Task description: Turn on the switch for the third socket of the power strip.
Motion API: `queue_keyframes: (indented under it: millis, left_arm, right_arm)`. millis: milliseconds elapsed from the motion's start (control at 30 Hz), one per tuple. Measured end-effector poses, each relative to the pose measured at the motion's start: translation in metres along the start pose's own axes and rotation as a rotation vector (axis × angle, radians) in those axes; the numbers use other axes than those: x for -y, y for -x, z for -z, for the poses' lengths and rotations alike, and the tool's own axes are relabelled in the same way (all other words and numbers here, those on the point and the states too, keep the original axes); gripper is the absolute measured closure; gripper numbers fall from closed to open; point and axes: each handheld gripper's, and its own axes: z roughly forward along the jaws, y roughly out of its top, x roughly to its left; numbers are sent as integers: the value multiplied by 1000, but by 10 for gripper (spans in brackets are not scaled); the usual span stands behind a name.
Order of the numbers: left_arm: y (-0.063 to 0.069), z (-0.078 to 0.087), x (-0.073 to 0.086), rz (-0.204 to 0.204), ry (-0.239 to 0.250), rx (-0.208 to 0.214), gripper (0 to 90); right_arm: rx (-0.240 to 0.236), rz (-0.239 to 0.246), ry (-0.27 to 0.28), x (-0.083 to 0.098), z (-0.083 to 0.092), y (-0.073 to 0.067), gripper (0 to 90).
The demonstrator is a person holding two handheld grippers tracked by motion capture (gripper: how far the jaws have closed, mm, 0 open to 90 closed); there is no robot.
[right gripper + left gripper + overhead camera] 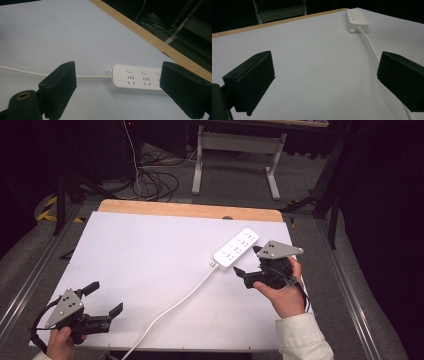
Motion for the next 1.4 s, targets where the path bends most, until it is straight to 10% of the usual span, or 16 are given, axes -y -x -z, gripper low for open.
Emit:
queue_keyframes:
  millis: [267, 967, 1400]
  left_arm:
    - [0, 0, 0, 3, -5, -1, 17]
    - [-1, 0, 1, 3, -7, -3, 17]
    - [-1, 0, 0, -5, -6, -2, 17]
  right_arm:
    - [17, -19, -32, -10, -10, 8, 223]
    - [50, -111, -99, -12, -88, 64, 900]
    - [98, -198, -103, 0, -120, 86, 900]
